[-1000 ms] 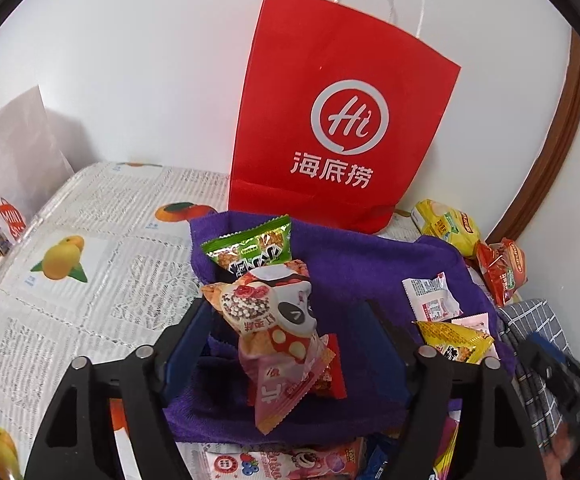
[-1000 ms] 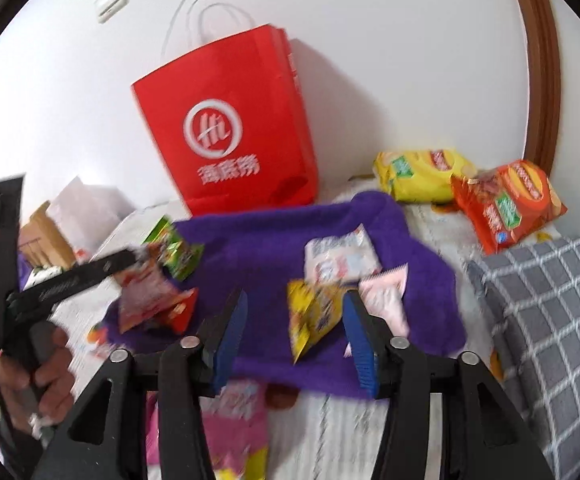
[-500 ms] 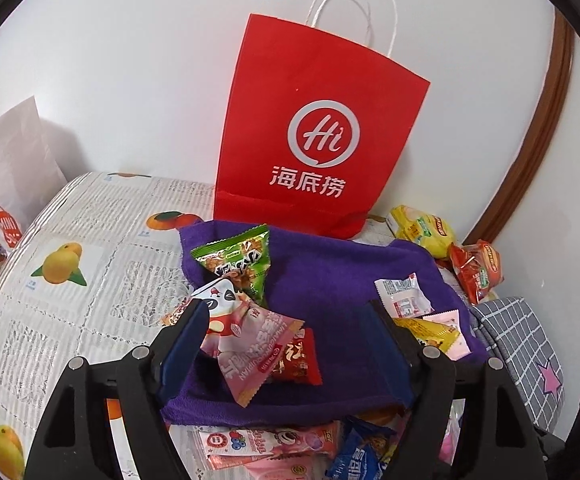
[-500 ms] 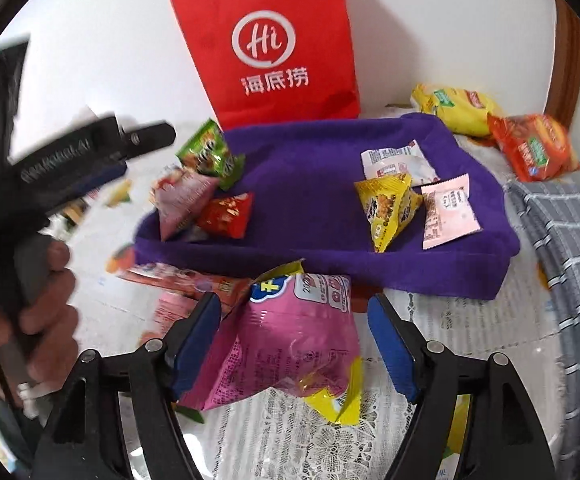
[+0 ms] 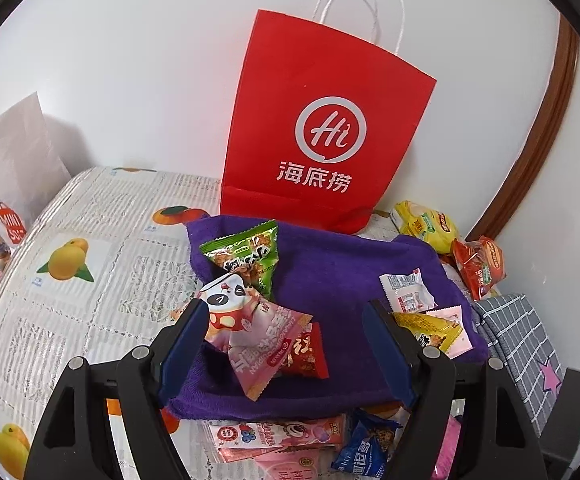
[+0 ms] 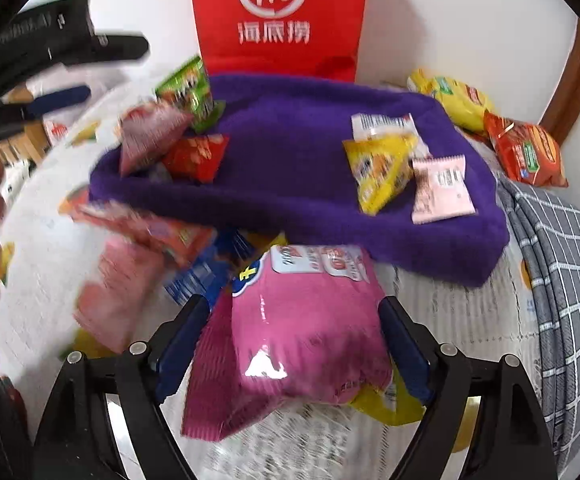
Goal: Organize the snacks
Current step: 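Move right tool to the magenta bag on the bed and grasp it, then lift the magenta bag with right tool while left tool grasps the peach-print pink packet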
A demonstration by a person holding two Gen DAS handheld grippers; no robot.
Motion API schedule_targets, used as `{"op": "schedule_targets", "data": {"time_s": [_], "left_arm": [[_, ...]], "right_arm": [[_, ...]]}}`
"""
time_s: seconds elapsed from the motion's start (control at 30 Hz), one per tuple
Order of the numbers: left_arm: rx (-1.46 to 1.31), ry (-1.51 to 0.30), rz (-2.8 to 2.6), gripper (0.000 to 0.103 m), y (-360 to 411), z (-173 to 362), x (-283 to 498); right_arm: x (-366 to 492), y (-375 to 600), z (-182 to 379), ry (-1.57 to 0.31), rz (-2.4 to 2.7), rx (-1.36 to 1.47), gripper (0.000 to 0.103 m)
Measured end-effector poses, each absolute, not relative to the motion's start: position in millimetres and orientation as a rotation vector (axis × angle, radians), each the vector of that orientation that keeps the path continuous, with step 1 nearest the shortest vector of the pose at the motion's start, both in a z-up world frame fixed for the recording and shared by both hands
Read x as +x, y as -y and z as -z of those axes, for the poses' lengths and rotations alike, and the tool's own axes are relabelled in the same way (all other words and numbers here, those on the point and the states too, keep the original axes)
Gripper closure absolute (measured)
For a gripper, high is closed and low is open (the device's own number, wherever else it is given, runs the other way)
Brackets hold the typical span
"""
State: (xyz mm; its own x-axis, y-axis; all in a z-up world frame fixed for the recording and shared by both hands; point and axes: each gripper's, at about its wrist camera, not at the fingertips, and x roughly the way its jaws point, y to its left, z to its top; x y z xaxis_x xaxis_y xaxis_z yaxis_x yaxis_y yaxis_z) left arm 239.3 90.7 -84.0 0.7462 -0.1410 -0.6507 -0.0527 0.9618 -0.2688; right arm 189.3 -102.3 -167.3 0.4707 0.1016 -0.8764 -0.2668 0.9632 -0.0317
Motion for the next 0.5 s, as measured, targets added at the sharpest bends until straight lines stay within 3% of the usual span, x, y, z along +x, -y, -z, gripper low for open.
{"op": "schedule_targets", "data": {"time_s": [0.13,0.2,0.5], "left_arm": [[-0.299,-0.731,0.061,0.026,-94,84,238],[-0.292,-0.728,0.062,0.026,-92,83,237],[-0.201,-0.753,0.043,0.026,-82,86,234]], "right_arm": [[185,118,180,-1.054,-0.192,-0.181,0.022],[184,129,184,-1.065,-0.193,-0.150,0.039],[167,163,185,-0.937,-0.167,-0.079,0.042]]}}
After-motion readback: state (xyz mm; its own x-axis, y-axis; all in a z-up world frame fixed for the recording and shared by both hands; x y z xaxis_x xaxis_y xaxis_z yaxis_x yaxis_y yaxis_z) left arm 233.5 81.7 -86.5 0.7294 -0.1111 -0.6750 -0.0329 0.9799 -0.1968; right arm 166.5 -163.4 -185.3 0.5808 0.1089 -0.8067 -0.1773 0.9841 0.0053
